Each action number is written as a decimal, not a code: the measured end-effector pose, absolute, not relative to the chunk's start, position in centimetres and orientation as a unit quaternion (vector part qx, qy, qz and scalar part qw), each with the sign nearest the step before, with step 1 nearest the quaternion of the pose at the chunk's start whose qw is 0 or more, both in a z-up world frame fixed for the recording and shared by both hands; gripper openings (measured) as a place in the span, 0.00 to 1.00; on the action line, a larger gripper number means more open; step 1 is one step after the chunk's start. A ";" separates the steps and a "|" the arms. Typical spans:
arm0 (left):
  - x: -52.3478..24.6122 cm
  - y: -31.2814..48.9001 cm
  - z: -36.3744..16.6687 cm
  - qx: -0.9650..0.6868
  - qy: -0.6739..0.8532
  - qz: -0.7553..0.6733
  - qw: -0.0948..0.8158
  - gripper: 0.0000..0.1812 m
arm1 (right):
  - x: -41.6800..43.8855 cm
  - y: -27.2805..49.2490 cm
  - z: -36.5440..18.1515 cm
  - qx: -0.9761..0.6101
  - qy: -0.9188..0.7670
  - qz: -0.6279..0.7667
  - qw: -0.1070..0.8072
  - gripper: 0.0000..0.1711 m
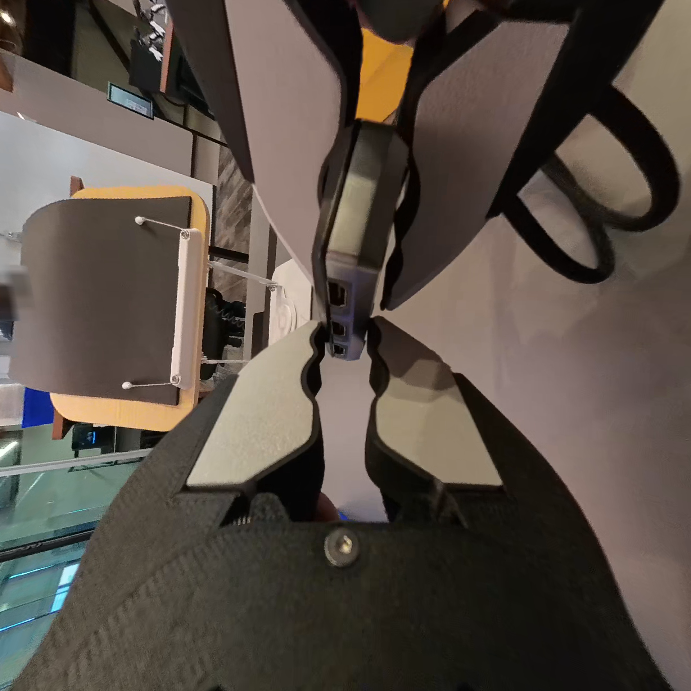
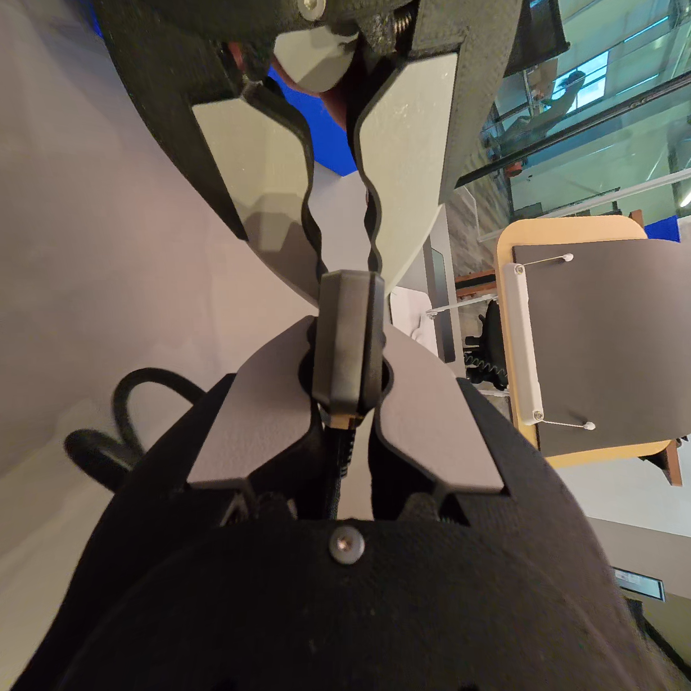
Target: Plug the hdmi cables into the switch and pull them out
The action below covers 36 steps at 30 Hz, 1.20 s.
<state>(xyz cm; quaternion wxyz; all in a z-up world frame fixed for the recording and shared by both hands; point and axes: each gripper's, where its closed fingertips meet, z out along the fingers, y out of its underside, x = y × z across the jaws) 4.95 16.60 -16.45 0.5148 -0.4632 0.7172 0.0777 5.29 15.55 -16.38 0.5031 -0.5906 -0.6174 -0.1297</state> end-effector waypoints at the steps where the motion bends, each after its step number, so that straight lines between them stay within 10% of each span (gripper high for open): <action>1: 5.0 16.6 -16.4 -0.463 0.715 0.074 0.519 0.12 | 5.4 15.6 -16.3 -0.593 -0.615 -0.128 0.504 0.14; 15: -1.9 19.9 -12.5 -0.514 0.665 0.106 0.531 0.14 | 7.5 16.8 -16.3 -0.618 -0.580 -0.115 0.518 0.13; 25: -19.0 22.2 -15.7 -0.651 0.625 0.154 0.403 0.20 | 7.6 17.1 -16.4 -0.618 -0.577 -0.116 0.521 0.13; 36: -21.6 16.4 -20.5 -0.726 0.635 0.032 0.262 0.19 | 7.7 17.2 -16.5 -0.620 -0.576 -0.113 0.521 0.13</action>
